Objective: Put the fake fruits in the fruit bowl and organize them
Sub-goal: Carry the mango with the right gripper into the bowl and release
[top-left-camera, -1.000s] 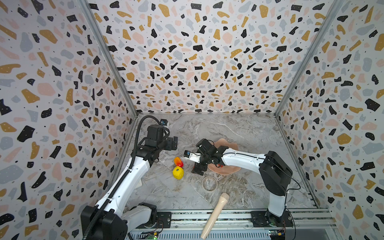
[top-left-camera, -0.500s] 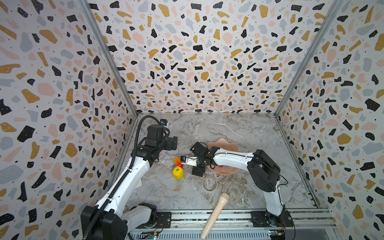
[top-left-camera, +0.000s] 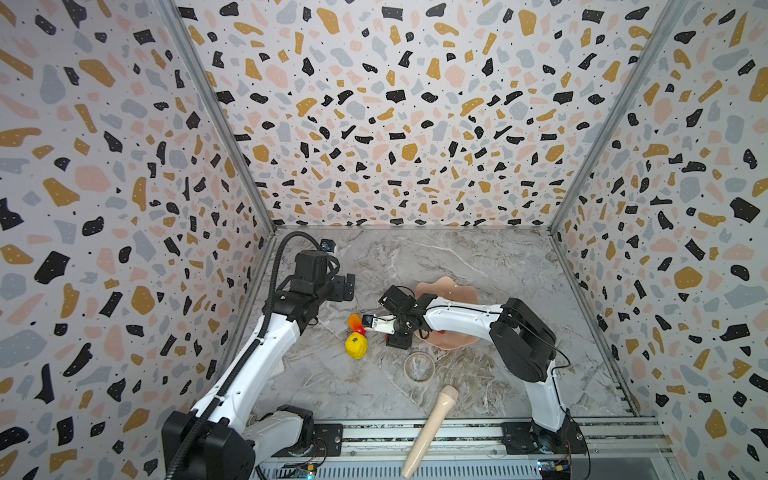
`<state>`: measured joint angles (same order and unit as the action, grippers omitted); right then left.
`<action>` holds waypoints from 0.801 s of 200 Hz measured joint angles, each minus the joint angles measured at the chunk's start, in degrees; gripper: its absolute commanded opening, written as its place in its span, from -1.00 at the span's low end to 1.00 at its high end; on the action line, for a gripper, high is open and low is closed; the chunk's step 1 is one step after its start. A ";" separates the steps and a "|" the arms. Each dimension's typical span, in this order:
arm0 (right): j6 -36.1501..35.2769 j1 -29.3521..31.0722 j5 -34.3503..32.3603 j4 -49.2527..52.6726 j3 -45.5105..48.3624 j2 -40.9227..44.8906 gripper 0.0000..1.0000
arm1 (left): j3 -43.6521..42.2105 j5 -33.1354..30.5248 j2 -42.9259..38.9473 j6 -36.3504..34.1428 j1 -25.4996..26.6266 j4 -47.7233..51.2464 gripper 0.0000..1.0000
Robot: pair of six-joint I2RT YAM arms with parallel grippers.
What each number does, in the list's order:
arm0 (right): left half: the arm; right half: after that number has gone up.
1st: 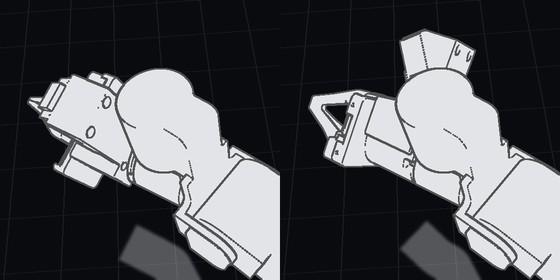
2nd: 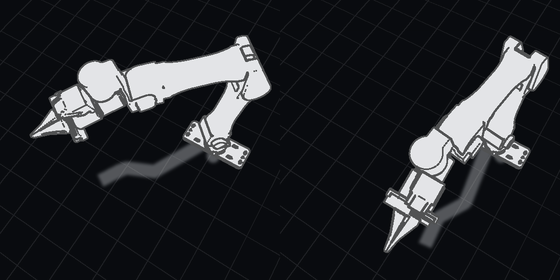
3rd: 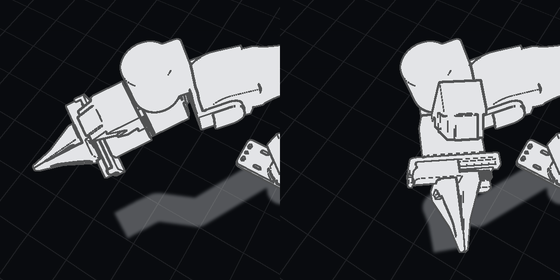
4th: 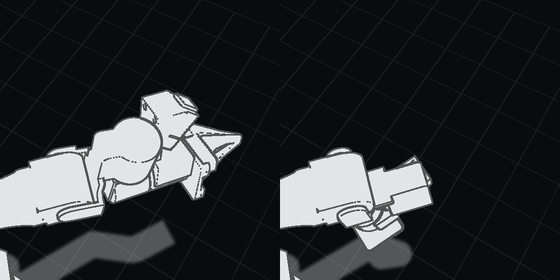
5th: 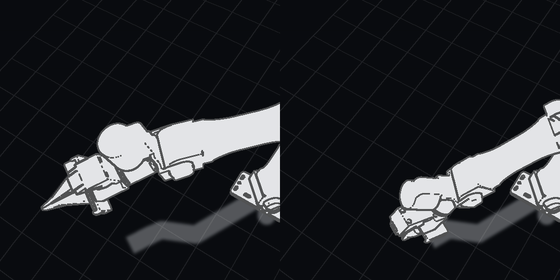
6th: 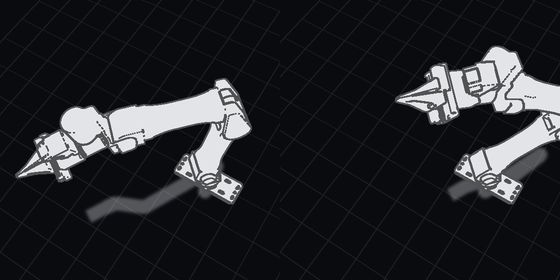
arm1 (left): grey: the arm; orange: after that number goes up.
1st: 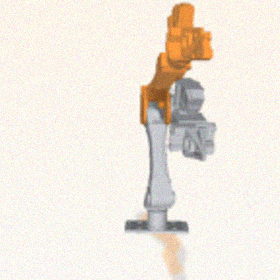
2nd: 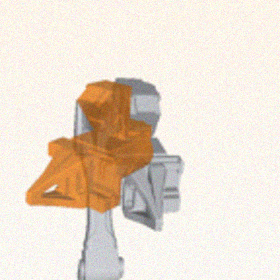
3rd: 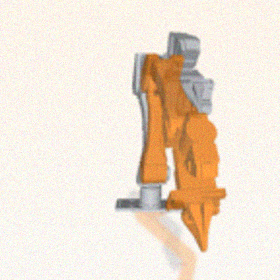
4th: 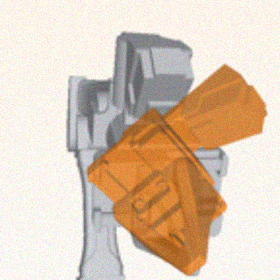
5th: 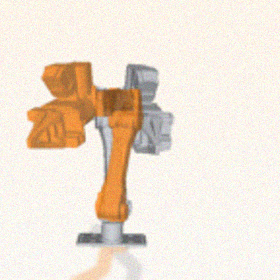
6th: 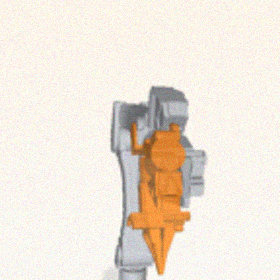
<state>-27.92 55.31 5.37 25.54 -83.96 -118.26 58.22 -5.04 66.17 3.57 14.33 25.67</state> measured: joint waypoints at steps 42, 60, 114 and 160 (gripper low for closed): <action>-0.02 0.00 0.52 -0.57 -0.74 -0.31 -0.35 | -0.11 -0.02 -0.59 0.00 0.00 0.00 0.99; 0.13 0.00 1.46 -1.09 -0.74 -0.20 -0.40 | -0.11 -0.04 -0.74 0.00 0.00 -0.04 0.99; 3.96 -3.04 8.26 -6.91 3.48 8.76 -0.47 | -0.17 -0.04 -0.81 0.00 0.00 -0.11 0.99; 11.91 -13.77 10.45 -14.16 10.10 21.84 -0.46 | -0.55 -0.04 -0.81 0.00 -0.02 -0.24 0.99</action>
<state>-16.01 41.54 15.81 11.38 -73.87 -96.42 57.67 -5.08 65.36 3.57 14.31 25.43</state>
